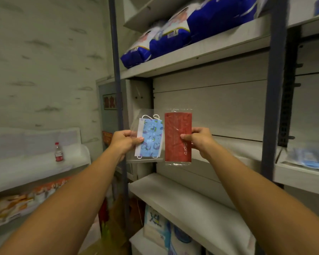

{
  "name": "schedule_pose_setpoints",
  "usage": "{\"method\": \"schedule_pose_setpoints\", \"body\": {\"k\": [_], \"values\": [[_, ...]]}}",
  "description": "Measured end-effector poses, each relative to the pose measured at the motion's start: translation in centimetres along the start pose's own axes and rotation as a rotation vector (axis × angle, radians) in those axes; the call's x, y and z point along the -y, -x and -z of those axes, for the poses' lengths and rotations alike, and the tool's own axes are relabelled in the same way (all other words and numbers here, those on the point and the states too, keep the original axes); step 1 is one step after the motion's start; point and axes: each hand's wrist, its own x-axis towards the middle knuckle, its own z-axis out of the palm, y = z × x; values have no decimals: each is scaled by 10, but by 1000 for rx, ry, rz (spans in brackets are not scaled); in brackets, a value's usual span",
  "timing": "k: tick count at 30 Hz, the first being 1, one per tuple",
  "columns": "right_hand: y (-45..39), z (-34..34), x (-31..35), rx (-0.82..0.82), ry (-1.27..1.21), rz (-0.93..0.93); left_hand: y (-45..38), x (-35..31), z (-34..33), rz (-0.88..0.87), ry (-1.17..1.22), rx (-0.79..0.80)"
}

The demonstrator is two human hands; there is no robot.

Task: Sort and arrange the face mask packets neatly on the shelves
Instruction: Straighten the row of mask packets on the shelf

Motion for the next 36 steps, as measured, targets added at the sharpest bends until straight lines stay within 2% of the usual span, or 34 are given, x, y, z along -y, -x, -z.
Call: {"method": "schedule_pose_setpoints", "body": {"k": [9,17,27,36], "values": [[-54,-53,-28,-6,47,-8,-60,30,33,23,-43,-4],[-133,-91,-36,50,33,37,-150,59,45,14,-39,-28],[-262,-116,-31,26,-33,76,-275,59,34,-22,2,-75],[-335,-126,-48,10,-31,62,-342,86,22,1,-3,-73]]}}
